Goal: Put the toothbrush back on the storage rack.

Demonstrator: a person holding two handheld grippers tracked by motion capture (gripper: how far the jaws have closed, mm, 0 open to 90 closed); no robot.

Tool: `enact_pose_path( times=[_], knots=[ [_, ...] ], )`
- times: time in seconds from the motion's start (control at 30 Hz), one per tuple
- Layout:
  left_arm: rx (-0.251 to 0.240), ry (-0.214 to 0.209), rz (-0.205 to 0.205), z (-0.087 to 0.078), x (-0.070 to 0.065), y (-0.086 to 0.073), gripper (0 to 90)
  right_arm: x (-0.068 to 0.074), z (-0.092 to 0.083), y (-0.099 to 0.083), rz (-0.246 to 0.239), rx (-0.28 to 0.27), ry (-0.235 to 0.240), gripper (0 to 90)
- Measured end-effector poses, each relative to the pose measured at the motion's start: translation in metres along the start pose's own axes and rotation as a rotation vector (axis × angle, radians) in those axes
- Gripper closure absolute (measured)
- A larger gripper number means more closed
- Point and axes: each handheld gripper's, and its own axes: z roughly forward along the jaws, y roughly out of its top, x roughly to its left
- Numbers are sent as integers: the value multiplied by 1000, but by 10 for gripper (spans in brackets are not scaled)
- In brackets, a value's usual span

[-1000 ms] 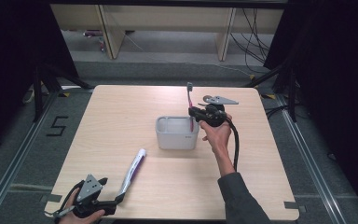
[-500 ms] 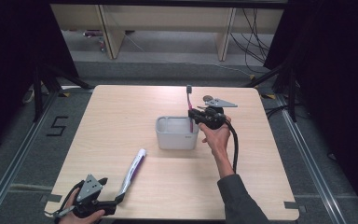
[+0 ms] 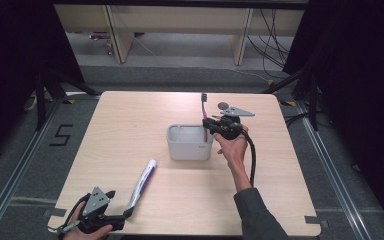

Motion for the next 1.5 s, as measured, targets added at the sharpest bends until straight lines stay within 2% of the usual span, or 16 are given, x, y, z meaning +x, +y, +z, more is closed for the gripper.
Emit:
enact_pose_path(
  times=[0.03,0.17,0.43,0.77,0.8,0.83,0.87,0.9,0.93,1.0,1.13,1.2,1.3,1.4,1.43,1.5],
  knots=[
    [0,0,1,0,0,0,163,-2,0,0,-27,2,-15,788],
    [0,0,-1,0,0,0,163,-3,0,-1,-30,-11,-10,782],
    [-4,-1,1,0,0,0,163,-1,-1,-4,0,20,-10,779],
    [-3,-1,2,0,0,0,163,-3,-3,-4,-45,-2,-20,730],
    [-3,-1,1,0,0,0,163,-3,-5,-3,-51,-5,-27,720],
    [-3,-1,1,0,0,0,163,0,-6,-2,-10,11,-17,687],
    [-3,-1,2,0,0,0,162,-2,-7,-2,-45,14,-37,642],
    [-4,-2,2,0,0,0,163,0,-9,-2,-16,22,-35,603],
    [-4,0,1,0,0,0,162,-1,-11,-1,-32,18,-36,585],
    [-4,0,0,0,0,0,162,1,-18,-1,-5,7,-13,550],
    [-1,6,-3,0,0,0,162,4,-35,-2,-20,29,1,436],
    [-2,7,-7,0,0,0,162,8,-45,-3,-17,43,5,432],
    [0,14,-8,-1,0,0,162,9,-67,-8,-74,73,8,425],
    [2,14,-9,-1,1,0,161,10,-76,-15,-52,75,6,418],
    [1,11,-10,-1,1,0,160,8,-79,-17,-76,81,16,418],
    [-6,10,-18,0,1,0,160,7,-87,-25,-44,78,29,414]
  ],
)
